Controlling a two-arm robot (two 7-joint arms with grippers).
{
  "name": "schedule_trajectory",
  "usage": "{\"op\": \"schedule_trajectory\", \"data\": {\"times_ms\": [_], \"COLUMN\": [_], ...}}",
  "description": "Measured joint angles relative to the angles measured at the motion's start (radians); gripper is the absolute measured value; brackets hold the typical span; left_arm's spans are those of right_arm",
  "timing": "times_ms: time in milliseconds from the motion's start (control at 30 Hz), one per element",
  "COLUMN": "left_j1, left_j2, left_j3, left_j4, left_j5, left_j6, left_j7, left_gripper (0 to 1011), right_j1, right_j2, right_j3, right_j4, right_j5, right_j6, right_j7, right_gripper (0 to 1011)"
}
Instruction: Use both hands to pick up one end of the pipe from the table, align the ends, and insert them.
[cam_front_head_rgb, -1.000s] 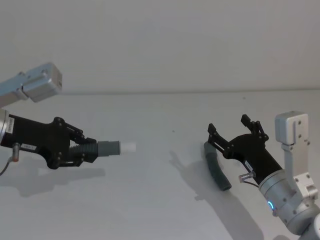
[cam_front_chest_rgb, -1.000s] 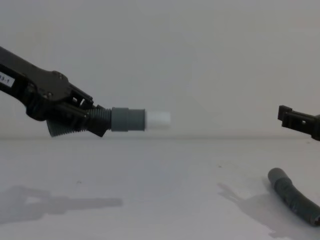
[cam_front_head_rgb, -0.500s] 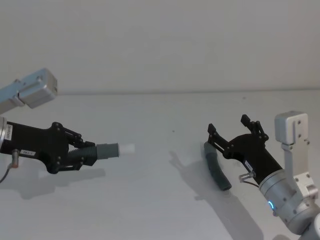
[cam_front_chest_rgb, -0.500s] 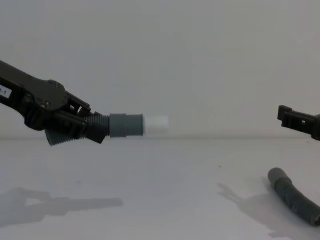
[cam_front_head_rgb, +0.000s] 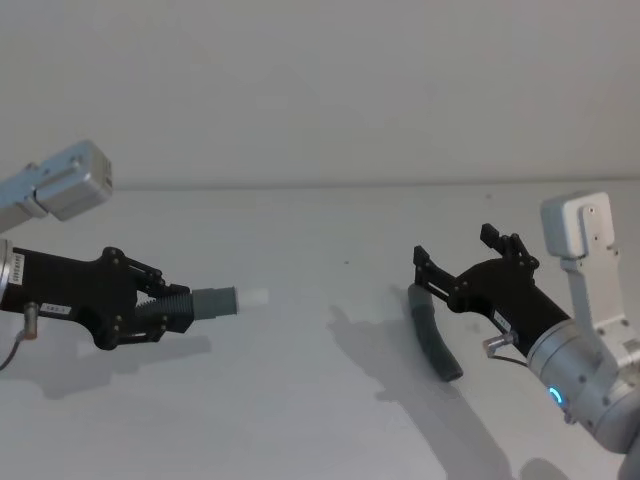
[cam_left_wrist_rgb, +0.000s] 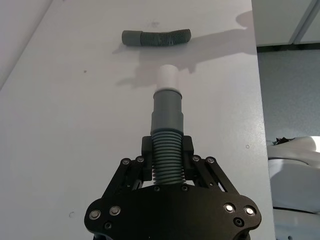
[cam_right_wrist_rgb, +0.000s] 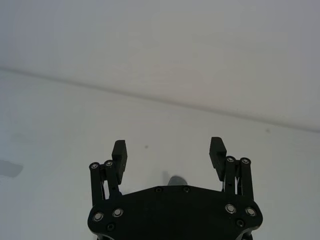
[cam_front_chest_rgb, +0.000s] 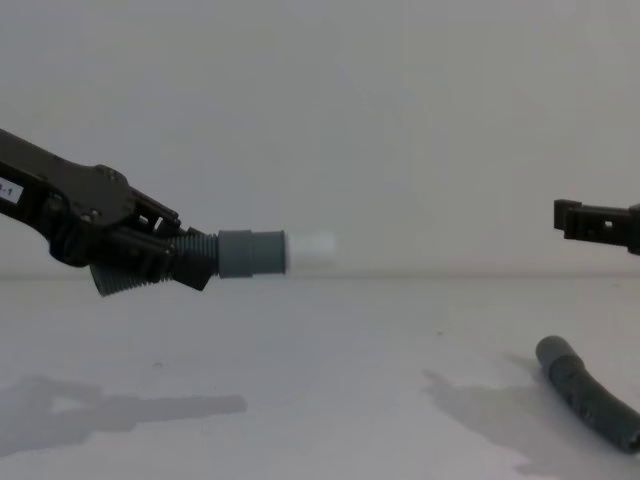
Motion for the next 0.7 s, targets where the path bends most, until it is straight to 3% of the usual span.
{"op": "schedule_trajectory", "data": {"times_ms": [333, 500, 700], "left_j1": [0.003, 0.004, 0.005], "left_j2": [0.001, 0.001, 0.001], "left_j3": [-0.001, -0.002, -0.002], "left_j4": [-0.001, -0.001, -0.001], "left_j5": [-0.002, -0.003, -0.004], "left_j6": [-0.002, -0.003, -0.003], "left_j7": [0.004, 0.005, 0.006], "left_gripper": [302, 302, 302], "right_j1": [-0.024, -0.045, -0.064], "right_j2": [-0.002, -0.032, -0.068], "right_j3": [0.012, 0.015, 0.008], "right_j4": [-0.12, -0.174, -0.207], "right_j5": [0.018, 0.026, 0.026], "right_j6": [0.232, 0.349, 0.434], "right_j7": [-0.038, -0.08, -0.125], "right_gripper": [1003, 1003, 1003]}}
